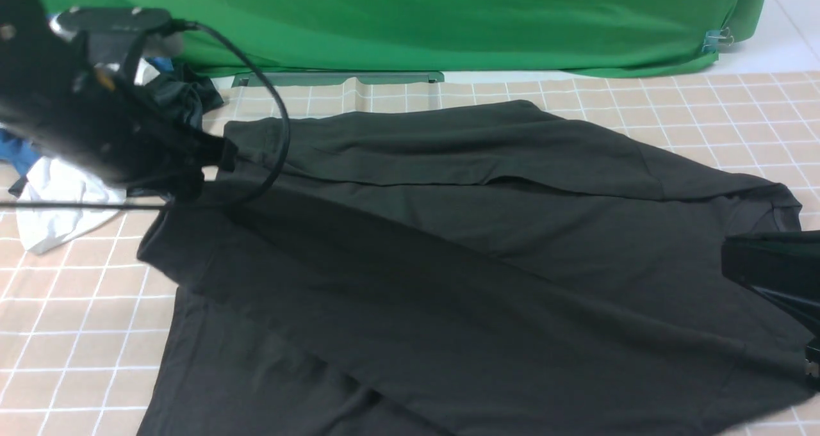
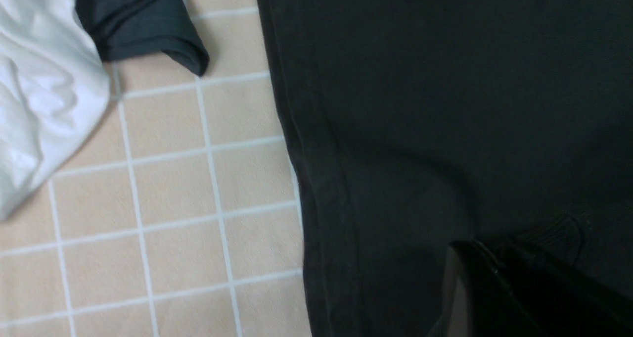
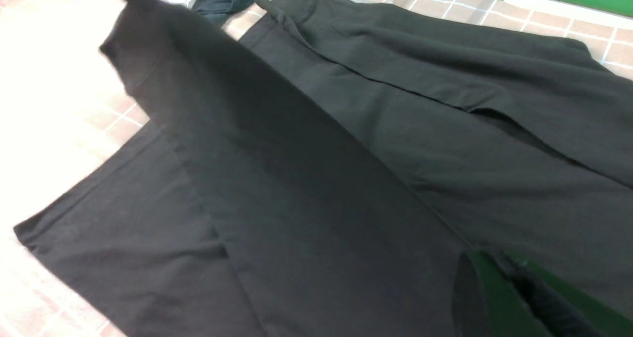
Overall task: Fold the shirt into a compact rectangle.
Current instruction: 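Fold the left side of the black T-shirt inward over its body, then grab the top left corner of the dark shirt with the left gripper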
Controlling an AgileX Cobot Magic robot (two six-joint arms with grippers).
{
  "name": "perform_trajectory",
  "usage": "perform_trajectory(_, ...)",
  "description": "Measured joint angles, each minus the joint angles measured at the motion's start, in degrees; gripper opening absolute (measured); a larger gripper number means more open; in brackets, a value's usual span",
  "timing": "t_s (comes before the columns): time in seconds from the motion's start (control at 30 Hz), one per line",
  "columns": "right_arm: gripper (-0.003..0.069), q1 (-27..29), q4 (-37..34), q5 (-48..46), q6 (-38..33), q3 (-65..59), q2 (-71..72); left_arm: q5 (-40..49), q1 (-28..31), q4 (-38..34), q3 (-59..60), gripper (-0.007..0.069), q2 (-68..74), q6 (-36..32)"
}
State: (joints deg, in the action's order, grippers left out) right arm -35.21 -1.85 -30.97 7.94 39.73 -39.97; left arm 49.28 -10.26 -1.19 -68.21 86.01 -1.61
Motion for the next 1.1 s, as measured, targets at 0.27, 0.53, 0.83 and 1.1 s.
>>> perform_trajectory(0.27,0.0037,0.0,0.0,0.0,0.48,0.0,-0.2,-3.26,0.0,6.39,-4.59,0.0033,9.85,1.61)
perform_trajectory(0.53,0.0037,0.0,0.0,0.05,0.75,0.0,-0.25,-5.7,0.0,8.19,-4.91,0.0042,14.86,2.61)
perform_trajectory(0.83,0.0037,0.0,0.0,0.05,0.8,0.0,-0.25,-13.14,0.07,14.69,-4.91,0.0277,16.31,8.52)
perform_trajectory(1.1,0.0037,0.0,0.0,0.05,0.8,0.0,-0.25,-24.29,4.19,10.72,-7.59,0.0423,20.27,14.42)
